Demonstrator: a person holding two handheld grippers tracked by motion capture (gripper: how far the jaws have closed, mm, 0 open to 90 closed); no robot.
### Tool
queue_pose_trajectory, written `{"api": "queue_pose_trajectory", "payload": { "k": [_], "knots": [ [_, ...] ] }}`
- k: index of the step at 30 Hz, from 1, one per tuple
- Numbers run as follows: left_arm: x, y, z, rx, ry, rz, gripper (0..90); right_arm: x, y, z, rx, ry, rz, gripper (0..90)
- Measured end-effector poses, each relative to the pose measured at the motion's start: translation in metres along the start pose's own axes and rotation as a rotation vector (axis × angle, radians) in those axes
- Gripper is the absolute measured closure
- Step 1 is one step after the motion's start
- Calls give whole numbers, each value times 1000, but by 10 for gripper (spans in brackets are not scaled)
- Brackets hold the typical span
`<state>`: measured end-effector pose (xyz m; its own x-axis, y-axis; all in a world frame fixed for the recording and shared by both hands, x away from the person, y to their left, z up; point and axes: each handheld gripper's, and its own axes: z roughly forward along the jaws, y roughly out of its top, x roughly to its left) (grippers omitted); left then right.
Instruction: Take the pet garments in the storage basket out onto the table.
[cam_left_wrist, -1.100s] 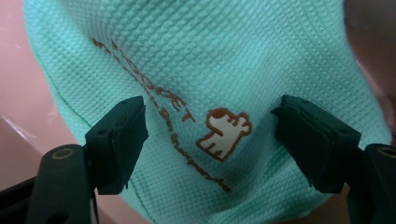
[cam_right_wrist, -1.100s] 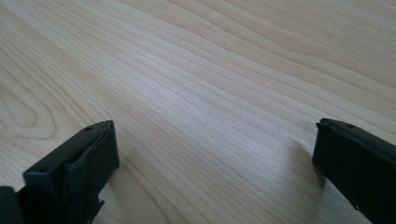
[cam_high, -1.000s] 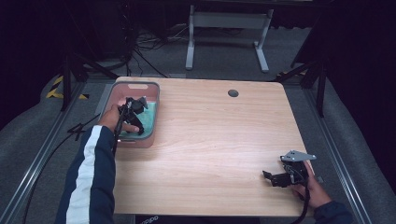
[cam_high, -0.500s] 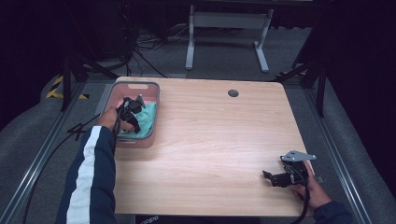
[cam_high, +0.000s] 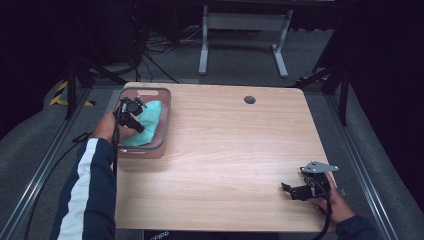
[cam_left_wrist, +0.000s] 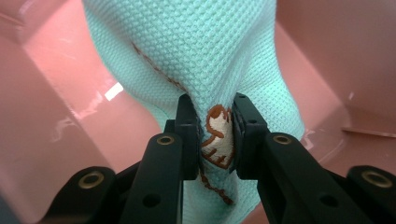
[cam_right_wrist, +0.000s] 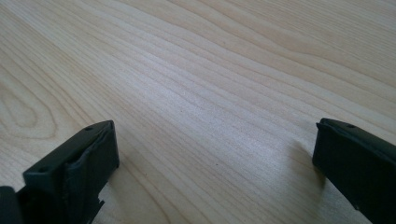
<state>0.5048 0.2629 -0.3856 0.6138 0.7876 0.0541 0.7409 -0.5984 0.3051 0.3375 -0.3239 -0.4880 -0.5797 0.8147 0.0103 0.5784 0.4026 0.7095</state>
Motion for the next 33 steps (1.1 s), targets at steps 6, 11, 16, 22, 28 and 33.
{"api": "queue_pose_trajectory", "payload": {
  "k": [6, 11, 16, 22, 28, 33],
  "knots": [
    [-1, -7, -18, -66, 9, -3, 760, 0, 0, 0, 0, 0, 0, 7],
    [-6, -10, -37, -134, 22, 17, 761, 0, 0, 0, 0, 0, 1, 7],
    [-10, -11, -47, -163, 33, 30, 762, 0, 0, 0, 1, 0, 0, 7],
    [-13, -13, -64, -208, 48, 49, 763, 0, 0, 0, 1, 0, 0, 7],
    [-21, -13, -80, -235, 57, 81, 765, 0, 0, 0, 1, 0, 0, 7],
    [-35, -10, -92, -248, 52, 130, 765, 0, 0, 0, 1, 0, 0, 7]
  ]
}}
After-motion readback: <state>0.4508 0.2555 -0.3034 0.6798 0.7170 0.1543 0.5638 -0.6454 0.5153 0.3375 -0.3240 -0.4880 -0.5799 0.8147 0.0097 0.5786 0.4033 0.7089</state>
